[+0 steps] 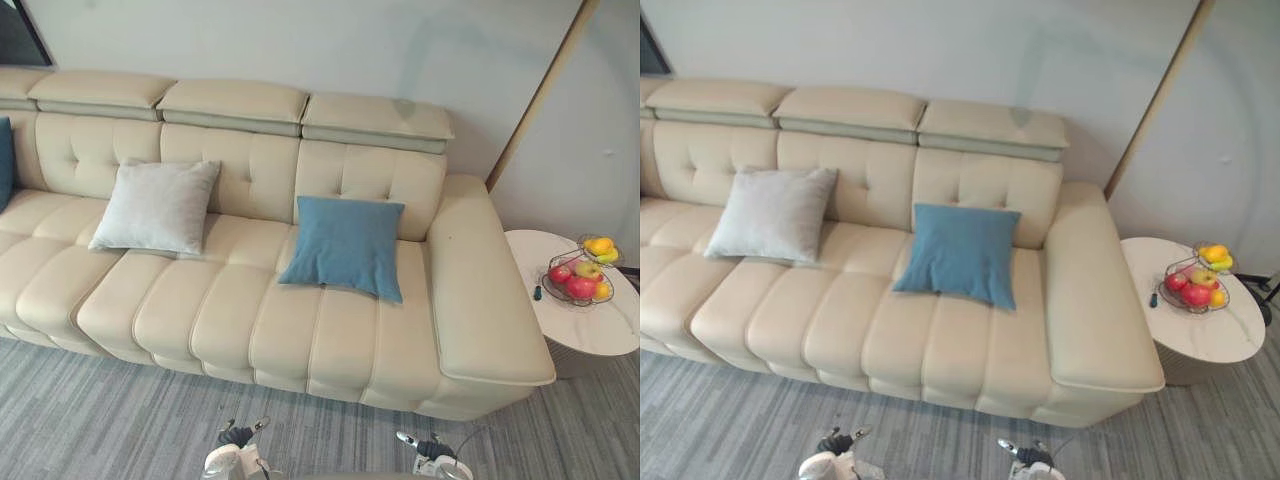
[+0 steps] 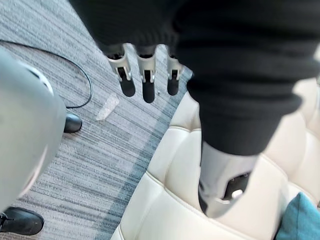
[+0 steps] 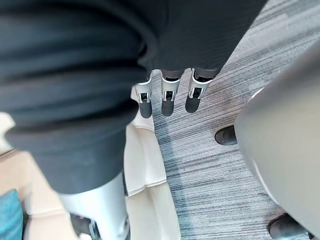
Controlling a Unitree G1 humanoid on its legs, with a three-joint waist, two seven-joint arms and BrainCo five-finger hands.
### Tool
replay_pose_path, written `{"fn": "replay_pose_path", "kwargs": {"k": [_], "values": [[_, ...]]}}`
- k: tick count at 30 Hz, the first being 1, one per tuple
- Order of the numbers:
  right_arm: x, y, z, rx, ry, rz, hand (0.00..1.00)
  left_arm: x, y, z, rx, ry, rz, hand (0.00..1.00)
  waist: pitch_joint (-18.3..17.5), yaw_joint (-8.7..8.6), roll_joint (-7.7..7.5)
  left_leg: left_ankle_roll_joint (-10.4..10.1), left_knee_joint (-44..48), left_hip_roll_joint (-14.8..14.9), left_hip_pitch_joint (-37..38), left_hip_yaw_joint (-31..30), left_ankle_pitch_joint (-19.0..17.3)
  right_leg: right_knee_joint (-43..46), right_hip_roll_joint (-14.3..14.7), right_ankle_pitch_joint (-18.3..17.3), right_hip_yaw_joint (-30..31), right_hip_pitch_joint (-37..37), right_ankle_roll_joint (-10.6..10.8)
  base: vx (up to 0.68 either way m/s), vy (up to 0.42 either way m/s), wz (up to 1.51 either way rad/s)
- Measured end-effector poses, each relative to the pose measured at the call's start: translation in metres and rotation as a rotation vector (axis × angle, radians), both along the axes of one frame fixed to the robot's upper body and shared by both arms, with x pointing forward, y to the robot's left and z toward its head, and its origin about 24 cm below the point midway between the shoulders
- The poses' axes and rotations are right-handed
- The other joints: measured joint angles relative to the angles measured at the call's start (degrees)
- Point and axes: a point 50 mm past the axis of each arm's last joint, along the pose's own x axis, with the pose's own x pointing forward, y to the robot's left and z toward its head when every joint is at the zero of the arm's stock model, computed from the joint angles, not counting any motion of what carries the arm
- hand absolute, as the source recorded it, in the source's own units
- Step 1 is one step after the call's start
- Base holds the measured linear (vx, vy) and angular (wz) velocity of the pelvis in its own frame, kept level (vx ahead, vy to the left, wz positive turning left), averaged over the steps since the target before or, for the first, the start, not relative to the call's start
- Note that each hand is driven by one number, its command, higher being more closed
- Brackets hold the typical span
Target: Pick up cushions and gather them together orderly.
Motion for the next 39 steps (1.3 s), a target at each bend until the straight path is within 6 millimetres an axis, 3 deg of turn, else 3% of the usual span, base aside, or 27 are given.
{"fn": "replay_pose_path", "kwargs": {"k": [2,3,16,18,22,26,27,28,29,30,31,32,33,35,36,37,38,39], "values": [[-0.002,-0.003,0.0,-0.004,0.005,-0.009,0.0,-0.003,-0.001,-0.001,-0.004,0.012,0.0,0.0,-0.45,0.01,0.32,-0.05,-0.95,-0.06,0.75,-0.01,0.51,-0.56,0.23,0.22,-0.06,0.34,0.34,0.05,-0.013,-0.01],[-0.012,-0.01,-0.002,-0.008,0.034,-0.046,0.0,-0.016,0.006,-0.005,0.003,0.057,-0.017,0.0,0.57,0.0,-0.01,-0.35,-5.97,-0.13,5.24,-1.24,1.59,-2.61,0.97,-0.09,-0.96,3.96,-0.53,0.03,-0.009,-0.02],[-0.011,-0.009,-0.002,-0.002,0.033,-0.034,0.0,-0.017,0.005,-0.005,-0.005,0.074,-0.016,0.0,0.92,-0.31,0.56,-0.61,-7.74,0.71,5.74,1.85,1.79,-2.59,1.35,-0.08,0.81,2.19,-0.46,0.01,-0.001,-0.1],[-0.006,-0.007,0.0,0.007,0.019,-0.029,0.0,-0.012,0.005,-0.004,-0.008,0.063,-0.014,0.0,2.11,-0.11,0.18,-1.47,-6.14,1.69,5.81,4.62,0.69,-1.85,2.52,-0.01,4.16,0.84,-0.59,0.05,-0.015,-0.64],[0.006,0.0,0.002,0.025,-0.009,0.001,0.0,-0.007,0.008,-0.003,-0.018,0.053,0.023,0.0,3.4,-0.49,-0.3,-0.97,-1.94,1.91,4.11,5.23,-0.26,0.43,3.88,0.38,11.22,-3.32,-0.87,0.02,-0.037,-1.1],[0.017,0.004,0.006,0.032,-0.053,0.018,0.0,0.001,0.007,-0.001,-0.021,0.035,0.02,0.0,4.35,-0.22,-0.29,-1.55,-1.6,4.46,5.89,17.69,-2.29,3.01,9.19,4.97,17.35,-9.75,-1.75,0.01,0.001,-1.55],[0.02,0.007,0.006,0.037,-0.058,0.029,0.0,0.002,0.007,-0.001,-0.022,0.031,0.02,0.0,4.44,-0.36,-0.27,-1.51,-1.28,4.69,6.09,19.5,-2.26,3.15,9.87,6.32,16.33,-10.79,-1.92,0.01,-0.023,-2.08],[0.025,0.008,0.008,0.035,-0.069,0.042,0.0,0.005,0.007,0.0,-0.019,0.018,0.02,0.0,4.9,-0.18,0.07,-1.46,-0.77,5.95,6.52,23.12,-2.25,2.22,10.45,9.01,10.91,-12.47,-3.84,0.0,-0.082,-1.89],[0.032,0.009,0.01,0.037,-0.087,0.047,0.0,0.01,0.007,0.003,-0.014,-0.005,0.017,0.0,5.73,-0.42,-0.37,-1.5,-1.31,5.61,7.84,25.31,-2.29,5.6,8.31,5.02,-1.27,-13.9,-6.17,-0.01,-0.102,-1.76],[0.031,0.009,0.009,0.037,-0.083,0.047,0.0,0.012,0.006,0.003,-0.015,-0.013,0.014,0.0,5.7,-0.42,-0.72,-1.61,-1.76,5.12,8.51,26.96,-2.37,8.85,6.27,1.86,-8.36,-14.27,-6.98,-0.02,-0.131,-1.29],[0.028,0.009,0.009,0.03,-0.075,0.055,0.0,0.013,0.002,0.003,-0.02,-0.013,-0.006,0.0,5.59,-0.68,-1.0,-1.86,-1.17,4.77,9.74,29.7,-2.53,14.27,1.78,-3.32,-20.44,-13.28,-9.16,0.01,-0.128,-1.05],[0.024,0.007,0.007,0.026,-0.064,0.046,0.0,0.013,-0.001,0.003,-0.023,-0.011,-0.016,0.0,5.75,-0.8,-1.01,-1.89,-0.65,4.57,11.17,31.76,-2.55,15.66,-0.6,-5.56,-26.78,-11.74,-10.18,0.03,-0.139,-0.95],[0.024,0.006,0.007,0.027,-0.064,0.043,0.0,0.013,-0.001,0.003,-0.022,-0.011,-0.02,0.0,5.8,-0.79,-0.99,-1.89,-0.68,4.48,11.76,32.15,-2.55,15.63,-0.3,-5.88,-27.07,-11.28,-10.2,0.04,-0.135,-0.77],[0.023,0.002,0.007,0.021,-0.06,0.03,0.0,0.01,-0.002,0.001,-0.028,0.003,-0.022,0.0,6.22,-0.8,-0.02,-1.92,2.48,6.41,12.92,32.83,-2.54,13.01,4.32,-6.3,-21.76,-10.17,-9.65,0.06,-0.197,-0.96],[0.023,0.001,0.007,0.021,-0.057,0.029,0.0,0.009,-0.002,0.001,-0.027,0.004,-0.024,0.0,6.34,-0.66,0.2,-1.92,5.26,7.49,12.07,32.8,-2.54,12.35,4.99,-6.43,-20.81,-10.1,-9.54,0.07,-0.226,-0.99],[0.024,0.0,0.006,0.023,-0.051,0.024,0.0,0.009,0.0,0.001,-0.025,0.006,-0.024,0.0,6.41,-0.66,0.3,-1.9,10.79,9.53,10.4,32.46,-2.54,11.39,5.96,-6.43,-19.59,-9.85,-9.51,0.06,-0.181,-0.84],[0.026,-0.001,0.007,0.022,-0.054,0.02,0.0,0.009,0.0,0.001,-0.026,0.005,-0.025,0.0,7.08,-0.81,1.19,-1.42,22.66,14.28,6.42,29.58,-2.31,9.57,8.32,-6.28,-17.22,-8.7,-9.71,0.1,-0.251,-1.07],[0.026,-0.005,0.008,0.01,-0.055,0.019,0.0,0.008,0.0,0.001,-0.033,0.003,-0.02,0.0,7.93,-0.65,2.14,0.72,32.38,17.74,3.06,25.04,-3.02,8.44,10.82,-6.13,-15.15,-7.14,-10.08,0.09,-0.188,-1.03]]}}
